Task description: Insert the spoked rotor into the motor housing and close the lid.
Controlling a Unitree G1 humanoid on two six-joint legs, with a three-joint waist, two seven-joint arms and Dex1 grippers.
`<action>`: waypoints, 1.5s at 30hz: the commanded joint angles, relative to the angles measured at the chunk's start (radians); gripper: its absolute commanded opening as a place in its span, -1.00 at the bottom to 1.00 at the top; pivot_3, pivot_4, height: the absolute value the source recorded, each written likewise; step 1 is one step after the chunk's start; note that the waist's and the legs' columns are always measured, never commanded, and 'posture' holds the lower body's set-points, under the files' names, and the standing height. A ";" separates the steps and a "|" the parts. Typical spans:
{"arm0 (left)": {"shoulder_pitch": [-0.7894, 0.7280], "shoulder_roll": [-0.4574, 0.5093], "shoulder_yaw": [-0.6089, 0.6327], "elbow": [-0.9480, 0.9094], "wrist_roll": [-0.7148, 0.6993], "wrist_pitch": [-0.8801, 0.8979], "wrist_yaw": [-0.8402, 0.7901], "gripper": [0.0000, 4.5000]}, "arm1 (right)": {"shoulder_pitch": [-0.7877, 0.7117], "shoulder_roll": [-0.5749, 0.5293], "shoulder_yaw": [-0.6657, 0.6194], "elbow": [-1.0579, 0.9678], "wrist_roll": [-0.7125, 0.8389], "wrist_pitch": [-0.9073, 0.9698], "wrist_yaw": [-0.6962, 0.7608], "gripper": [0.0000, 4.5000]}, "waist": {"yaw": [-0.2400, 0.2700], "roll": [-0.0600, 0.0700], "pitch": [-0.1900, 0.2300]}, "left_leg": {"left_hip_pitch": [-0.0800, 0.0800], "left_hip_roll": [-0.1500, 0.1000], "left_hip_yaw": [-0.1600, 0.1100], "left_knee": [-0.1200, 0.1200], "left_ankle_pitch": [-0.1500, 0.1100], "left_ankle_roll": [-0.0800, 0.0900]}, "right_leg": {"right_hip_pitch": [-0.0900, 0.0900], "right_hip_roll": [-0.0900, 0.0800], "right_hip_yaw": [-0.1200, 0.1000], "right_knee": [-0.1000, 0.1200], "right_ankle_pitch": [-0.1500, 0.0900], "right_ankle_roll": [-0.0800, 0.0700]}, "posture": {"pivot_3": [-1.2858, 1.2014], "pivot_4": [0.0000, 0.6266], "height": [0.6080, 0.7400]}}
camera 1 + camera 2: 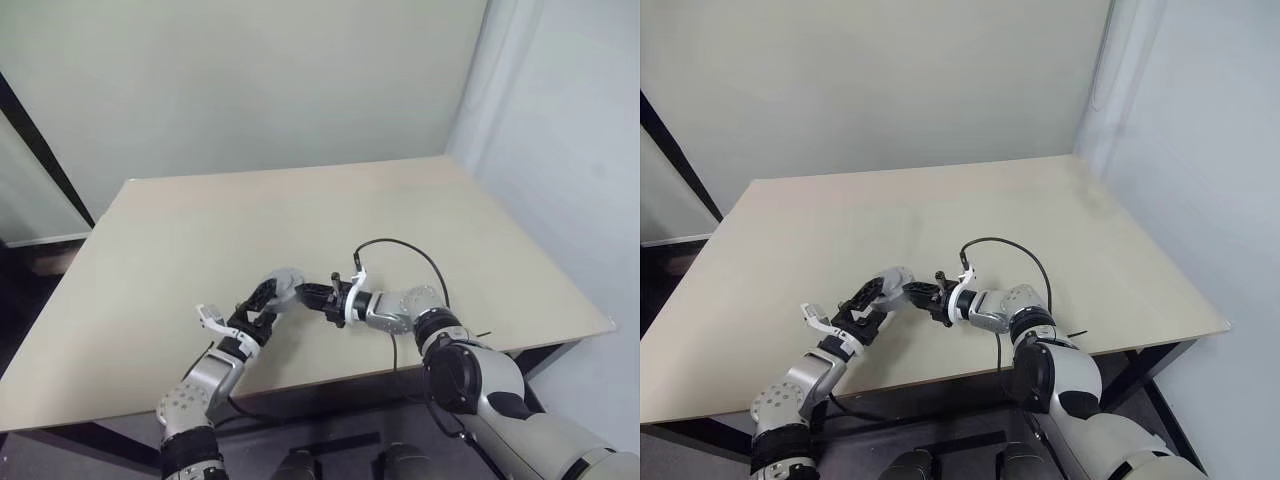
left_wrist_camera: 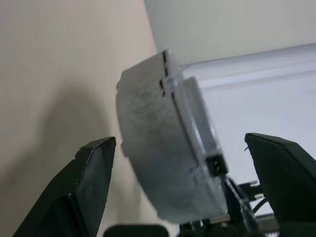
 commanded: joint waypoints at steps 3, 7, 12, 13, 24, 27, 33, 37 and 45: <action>-0.037 -0.009 0.019 0.001 -0.042 -0.019 0.003 0.31 | -0.034 0.020 -0.001 -0.056 0.039 0.019 0.053 -0.46 | 0.000 -0.001 0.000 | 0.000 0.000 0.000 0.000 0.000 0.000 | 0.000 0.000 0.000 0.000 0.000 0.000 | 0.03 -1.00 1.00; -0.039 -0.009 0.010 0.004 -0.042 -0.016 0.001 -0.05 | -0.034 0.022 0.007 -0.061 0.039 0.038 0.074 -0.46 | 0.000 -0.002 -0.001 | 0.000 0.000 0.000 0.000 0.000 0.000 | 0.000 0.000 0.000 0.000 0.000 0.000 | 0.03 -1.00 1.00; -0.034 -0.009 0.000 0.003 -0.038 -0.015 -0.004 -0.05 | -0.035 0.022 -0.003 -0.056 0.047 0.057 0.068 -0.46 | 0.000 -0.003 -0.002 | 0.000 0.000 0.000 0.000 0.000 0.000 | 0.000 0.000 0.000 0.000 0.000 0.000 | 0.03 -1.00 1.00; -0.035 -0.008 -0.001 0.004 -0.034 -0.019 -0.005 -0.05 | -0.033 0.022 -0.006 -0.057 0.049 0.051 0.065 -0.46 | 0.000 -0.003 -0.002 | 0.000 0.000 0.000 0.000 0.000 0.000 | 0.000 0.000 0.000 0.000 0.000 0.000 | 0.03 -1.00 1.00; -0.084 0.020 0.040 -0.044 -0.011 -0.156 0.017 -0.08 | 0.035 0.001 0.229 -0.198 -0.072 -0.104 0.305 -0.46 | 0.000 -0.003 -0.002 | 0.000 0.000 0.000 0.001 0.000 0.000 | 0.001 0.000 0.000 0.001 0.000 0.001 | 0.03 -1.00 1.00; -0.106 0.042 0.063 -0.058 -0.018 -0.182 0.027 -0.08 | 0.039 -0.022 0.253 -0.204 -0.080 -0.106 0.325 -0.46 | 0.000 -0.003 -0.002 | 0.000 0.000 0.000 0.001 0.000 0.000 | 0.000 0.000 0.000 0.001 0.000 0.001 | 0.03 -1.00 1.00; -0.115 0.074 0.094 -0.059 -0.038 -0.189 0.042 -0.09 | 0.032 -0.053 0.186 -0.178 -0.004 -0.032 0.320 -0.46 | 0.001 -0.004 -0.002 | 0.000 0.000 -0.001 0.001 0.000 0.000 | 0.000 0.000 0.000 0.001 0.001 0.001 | 0.03 -1.00 1.00; -0.096 0.058 0.084 -0.066 -0.047 -0.193 0.050 -0.12 | 0.033 -0.052 0.189 -0.198 0.008 0.014 0.348 0.13 | -0.007 -0.005 -0.003 | 0.001 0.000 0.000 0.001 0.000 0.000 | 0.000 0.000 0.000 0.002 0.001 0.000 | 0.03 -1.00 1.00; -0.095 0.044 0.087 -0.070 0.001 -0.264 0.074 -0.12 | 0.074 -0.027 0.274 -0.262 -0.092 -0.130 0.314 1.00 | 0.016 -0.007 -0.004 | 0.001 0.000 -0.001 0.001 0.000 0.000 | 0.000 0.000 -0.001 0.002 0.001 -0.001 | 0.03 -1.00 1.00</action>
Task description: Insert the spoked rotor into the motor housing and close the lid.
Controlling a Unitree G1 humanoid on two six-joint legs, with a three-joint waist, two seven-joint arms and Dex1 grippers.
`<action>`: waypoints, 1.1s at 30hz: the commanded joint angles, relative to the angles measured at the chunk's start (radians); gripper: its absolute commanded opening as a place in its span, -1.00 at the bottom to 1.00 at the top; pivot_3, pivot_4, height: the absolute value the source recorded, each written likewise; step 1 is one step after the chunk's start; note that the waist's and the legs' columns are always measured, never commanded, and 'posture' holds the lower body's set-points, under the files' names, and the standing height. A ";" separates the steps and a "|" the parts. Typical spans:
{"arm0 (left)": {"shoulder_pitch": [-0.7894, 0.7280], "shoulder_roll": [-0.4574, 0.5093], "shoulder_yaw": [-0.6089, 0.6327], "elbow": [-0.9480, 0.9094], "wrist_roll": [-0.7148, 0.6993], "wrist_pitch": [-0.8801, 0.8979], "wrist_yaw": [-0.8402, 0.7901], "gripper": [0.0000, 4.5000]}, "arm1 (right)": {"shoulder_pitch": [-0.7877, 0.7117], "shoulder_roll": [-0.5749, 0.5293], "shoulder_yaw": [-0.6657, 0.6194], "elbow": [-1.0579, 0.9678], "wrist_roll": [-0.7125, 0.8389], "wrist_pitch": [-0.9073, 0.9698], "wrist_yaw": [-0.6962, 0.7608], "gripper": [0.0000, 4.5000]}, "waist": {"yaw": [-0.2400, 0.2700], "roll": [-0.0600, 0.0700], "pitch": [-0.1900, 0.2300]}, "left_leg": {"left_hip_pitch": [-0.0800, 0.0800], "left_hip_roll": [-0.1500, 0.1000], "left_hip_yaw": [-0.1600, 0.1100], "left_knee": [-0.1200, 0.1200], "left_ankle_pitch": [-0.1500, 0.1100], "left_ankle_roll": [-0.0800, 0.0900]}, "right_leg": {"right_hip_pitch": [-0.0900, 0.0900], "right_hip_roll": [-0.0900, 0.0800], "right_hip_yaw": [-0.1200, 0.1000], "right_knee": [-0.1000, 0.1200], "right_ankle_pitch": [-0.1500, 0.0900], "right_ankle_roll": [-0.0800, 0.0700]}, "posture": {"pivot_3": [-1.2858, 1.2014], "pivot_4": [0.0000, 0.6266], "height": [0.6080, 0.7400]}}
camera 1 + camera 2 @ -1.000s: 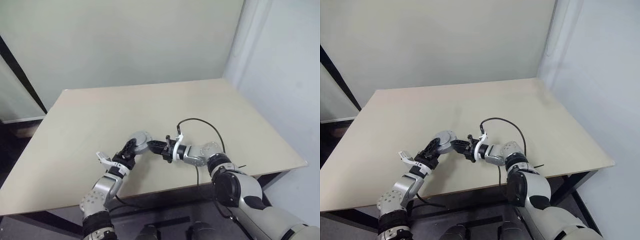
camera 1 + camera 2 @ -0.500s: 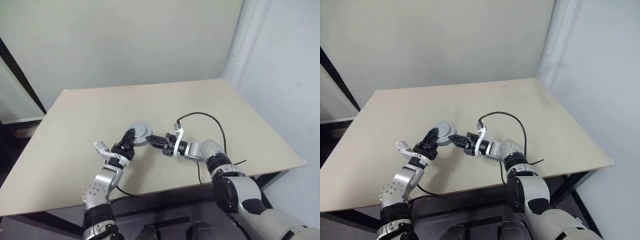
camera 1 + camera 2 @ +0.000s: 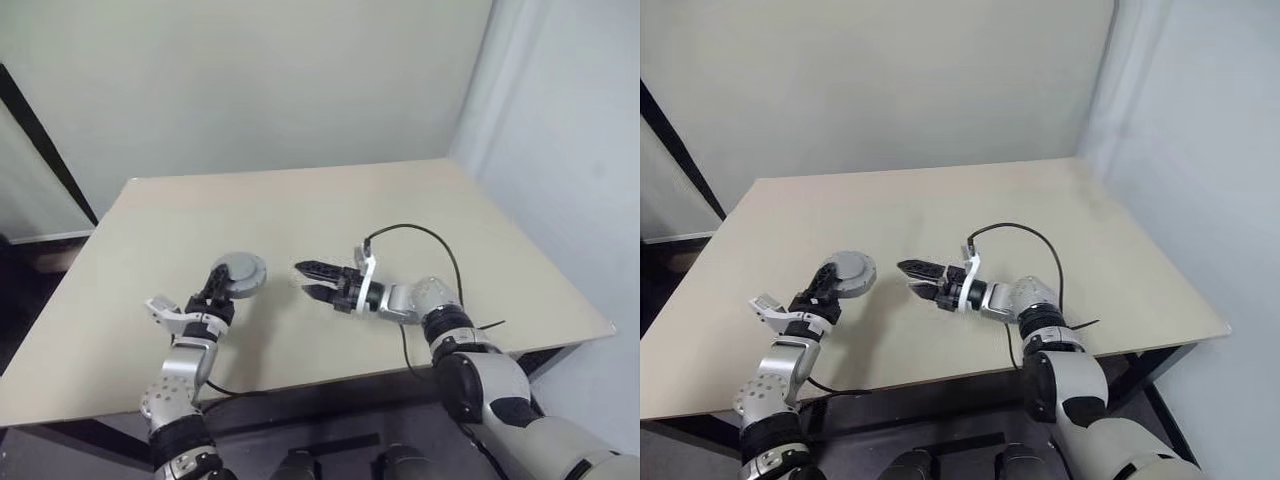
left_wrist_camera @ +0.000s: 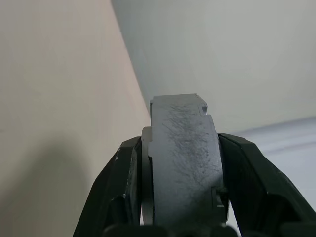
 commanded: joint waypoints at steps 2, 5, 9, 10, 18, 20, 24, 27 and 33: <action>-0.035 0.045 -0.013 -0.056 0.078 -0.087 0.001 -0.12 | 0.091 0.011 0.187 -0.176 -0.161 -0.314 0.050 1.00 | 0.007 -0.002 -0.001 | 0.000 0.000 0.000 0.001 0.000 0.000 | 0.000 0.000 0.000 0.000 0.000 0.000 | 0.03 -1.00 1.00; -0.035 0.104 -0.043 -0.051 0.193 -0.138 0.006 -0.12 | 0.178 0.009 0.327 -0.277 -0.266 -0.548 0.111 1.00 | 0.007 -0.004 -0.003 | 0.000 0.000 0.000 0.001 0.000 0.000 | 0.000 0.000 0.000 0.000 0.001 0.001 | 0.03 -1.00 1.00; -0.050 0.199 -0.092 -0.005 0.354 -0.204 -0.013 -0.12 | 0.260 0.004 0.432 -0.367 -0.354 -0.804 0.147 1.00 | 0.003 -0.004 -0.003 | 0.000 0.000 0.000 0.001 0.000 -0.001 | 0.000 0.001 0.000 0.001 0.001 0.001 | 0.03 -1.00 1.00; -0.057 0.220 -0.099 0.015 0.384 -0.216 -0.018 -0.12 | 0.274 0.000 0.454 -0.377 -0.372 -0.841 0.150 1.00 | 0.003 -0.004 -0.003 | 0.000 0.000 0.000 0.001 0.000 -0.002 | -0.001 0.001 0.000 0.001 0.001 0.001 | 0.03 -1.00 1.00; -0.114 0.288 -0.120 0.211 0.552 -0.276 0.008 -0.12 | 0.334 -0.021 0.545 -0.378 -0.470 -1.002 0.102 1.00 | 0.011 -0.006 -0.004 | 0.001 0.000 0.000 0.001 -0.001 -0.006 | 0.000 0.000 0.000 0.001 0.001 0.001 | 0.03 -1.00 1.00; -0.122 0.285 -0.115 0.253 0.572 -0.292 0.016 -0.12 | 0.340 -0.024 0.551 -0.381 -0.476 -1.015 0.092 1.00 | 0.011 -0.006 -0.004 | 0.001 0.000 0.000 0.001 -0.001 -0.006 | 0.000 0.000 0.001 0.001 0.001 0.001 | 0.03 -1.00 1.00; -0.127 0.285 -0.124 0.323 0.615 -0.306 0.018 -0.12 | 0.352 -0.030 0.554 -0.398 -0.481 -1.026 0.079 1.00 | 0.012 -0.007 -0.005 | 0.002 0.000 -0.001 0.000 -0.001 -0.007 | 0.000 0.000 0.000 0.002 0.001 0.001 | 0.03 -1.00 1.00; -0.133 0.286 -0.117 0.362 0.635 -0.326 0.031 0.20 | 0.355 -0.035 0.554 -0.402 -0.481 -1.028 0.069 1.00 | 0.012 -0.007 -0.005 | 0.010 0.000 0.000 -0.004 -0.001 -0.007 | 0.007 -0.001 0.000 0.002 0.001 0.000 | 0.03 -1.00 1.00; -0.088 0.295 -0.136 0.293 0.713 -0.361 0.095 0.99 | 0.355 -0.051 0.555 -0.397 -0.483 -1.011 0.052 1.00 | 0.011 -0.008 -0.006 | 0.013 0.000 0.000 -0.005 -0.001 -0.008 | 0.007 -0.001 0.000 0.002 0.000 -0.002 | 0.03 -1.00 1.00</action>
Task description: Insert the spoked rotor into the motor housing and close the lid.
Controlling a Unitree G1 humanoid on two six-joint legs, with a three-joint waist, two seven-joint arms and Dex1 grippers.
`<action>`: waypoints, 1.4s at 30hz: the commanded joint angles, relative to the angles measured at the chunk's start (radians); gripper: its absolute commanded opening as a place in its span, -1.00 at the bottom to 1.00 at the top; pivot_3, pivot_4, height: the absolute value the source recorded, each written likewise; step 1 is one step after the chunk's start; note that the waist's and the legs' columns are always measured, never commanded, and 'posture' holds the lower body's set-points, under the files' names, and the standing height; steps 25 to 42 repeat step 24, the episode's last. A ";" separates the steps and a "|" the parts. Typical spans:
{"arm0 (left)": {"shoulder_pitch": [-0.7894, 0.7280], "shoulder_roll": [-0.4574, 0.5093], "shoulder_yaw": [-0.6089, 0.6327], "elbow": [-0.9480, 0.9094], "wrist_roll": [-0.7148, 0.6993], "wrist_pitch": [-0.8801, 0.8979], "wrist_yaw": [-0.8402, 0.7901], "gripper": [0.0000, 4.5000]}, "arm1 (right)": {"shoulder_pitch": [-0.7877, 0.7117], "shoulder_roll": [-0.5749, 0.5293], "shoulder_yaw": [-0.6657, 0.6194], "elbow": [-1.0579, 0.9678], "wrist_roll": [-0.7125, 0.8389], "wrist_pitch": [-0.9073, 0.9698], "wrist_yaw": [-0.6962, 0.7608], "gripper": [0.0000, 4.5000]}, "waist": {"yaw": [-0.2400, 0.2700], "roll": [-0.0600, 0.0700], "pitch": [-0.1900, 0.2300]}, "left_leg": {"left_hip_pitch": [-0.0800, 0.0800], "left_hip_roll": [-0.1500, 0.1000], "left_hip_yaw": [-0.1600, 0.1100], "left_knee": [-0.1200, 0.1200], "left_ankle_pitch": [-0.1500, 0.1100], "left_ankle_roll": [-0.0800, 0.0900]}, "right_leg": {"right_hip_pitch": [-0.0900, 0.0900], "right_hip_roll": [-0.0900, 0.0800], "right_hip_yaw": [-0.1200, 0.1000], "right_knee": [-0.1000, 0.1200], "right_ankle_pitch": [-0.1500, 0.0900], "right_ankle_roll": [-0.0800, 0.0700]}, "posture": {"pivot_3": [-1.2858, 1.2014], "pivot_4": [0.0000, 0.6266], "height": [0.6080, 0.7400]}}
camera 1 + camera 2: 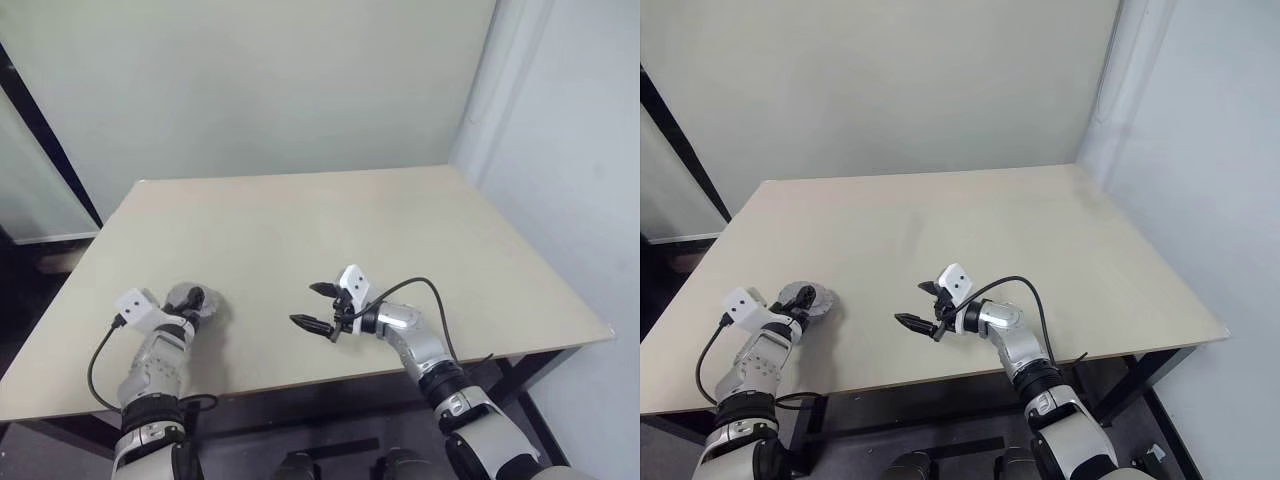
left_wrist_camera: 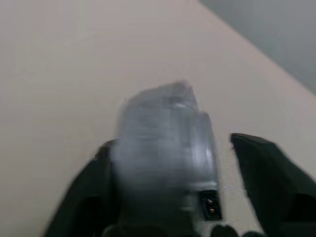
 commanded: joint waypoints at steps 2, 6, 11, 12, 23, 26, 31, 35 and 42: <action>0.047 0.034 -0.043 -0.151 0.124 -0.075 0.072 0.99 | -0.015 -0.013 -0.006 -0.038 -0.001 0.002 -0.015 1.00 | 0.000 0.000 0.000 | 0.000 0.000 0.000 0.000 0.000 0.000 | 0.000 0.000 0.000 0.000 0.000 0.000 | 0.03 -1.00 1.00; 0.122 0.050 -0.114 -0.326 0.260 -0.122 0.122 0.99 | -0.022 -0.030 -0.025 -0.028 0.003 0.003 -0.045 1.00 | 0.003 0.000 0.000 | 0.000 0.000 0.001 -0.001 0.000 0.000 | -0.001 -0.001 0.001 0.000 0.000 0.000 | 0.03 -1.00 1.00; 0.161 0.063 -0.194 -0.569 0.237 -0.040 0.016 0.99 | -0.041 -0.082 -0.086 -0.037 0.017 0.037 -0.117 1.00 | 0.010 0.000 0.000 | 0.000 0.000 0.002 -0.002 0.000 0.000 | -0.001 -0.001 0.001 0.000 0.000 0.000 | 0.03 -1.00 1.00; 0.172 0.073 -0.226 -0.627 0.206 0.001 -0.043 0.99 | -0.042 -0.102 -0.103 -0.046 0.020 0.049 -0.133 1.00 | 0.012 0.001 0.000 | 0.000 0.000 0.002 -0.002 0.000 0.000 | -0.001 -0.001 0.001 0.000 0.000 0.000 | 0.03 -1.00 1.00; 0.233 0.090 -0.440 -0.806 0.174 0.173 -0.272 0.99 | 0.095 -0.249 -0.270 -0.240 0.091 0.175 -0.249 1.00 | 0.015 0.004 0.000 | 0.000 0.001 0.005 -0.003 0.000 0.000 | -0.002 -0.001 0.002 -0.001 0.000 0.000 | 0.03 -1.00 1.00; 0.233 0.081 -0.442 -0.806 0.169 0.183 -0.273 0.99 | 0.100 -0.254 -0.275 -0.251 0.096 0.188 -0.252 1.00 | 0.015 0.004 0.000 | 0.000 0.002 0.006 -0.003 0.000 0.000 | -0.002 -0.001 0.003 -0.001 0.000 0.000 | 0.03 -1.00 1.00; 0.233 0.081 -0.442 -0.806 0.169 0.183 -0.273 0.99 | 0.100 -0.254 -0.275 -0.251 0.096 0.188 -0.252 1.00 | 0.015 0.004 0.000 | 0.000 0.002 0.006 -0.003 0.000 0.000 | -0.002 -0.001 0.003 -0.001 0.000 0.000 | 0.03 -1.00 1.00; 0.233 0.081 -0.442 -0.806 0.169 0.183 -0.273 0.99 | 0.100 -0.254 -0.275 -0.251 0.096 0.188 -0.252 1.00 | 0.015 0.004 0.000 | 0.000 0.002 0.006 -0.003 0.000 0.000 | -0.002 -0.001 0.003 -0.001 0.000 0.000 | 0.03 -1.00 1.00; 0.233 0.081 -0.442 -0.806 0.169 0.183 -0.273 0.99 | 0.100 -0.254 -0.275 -0.251 0.096 0.188 -0.252 1.00 | 0.015 0.004 0.000 | 0.000 0.002 0.006 -0.003 0.000 0.000 | -0.002 -0.001 0.003 -0.001 0.000 0.000 | 0.03 -1.00 1.00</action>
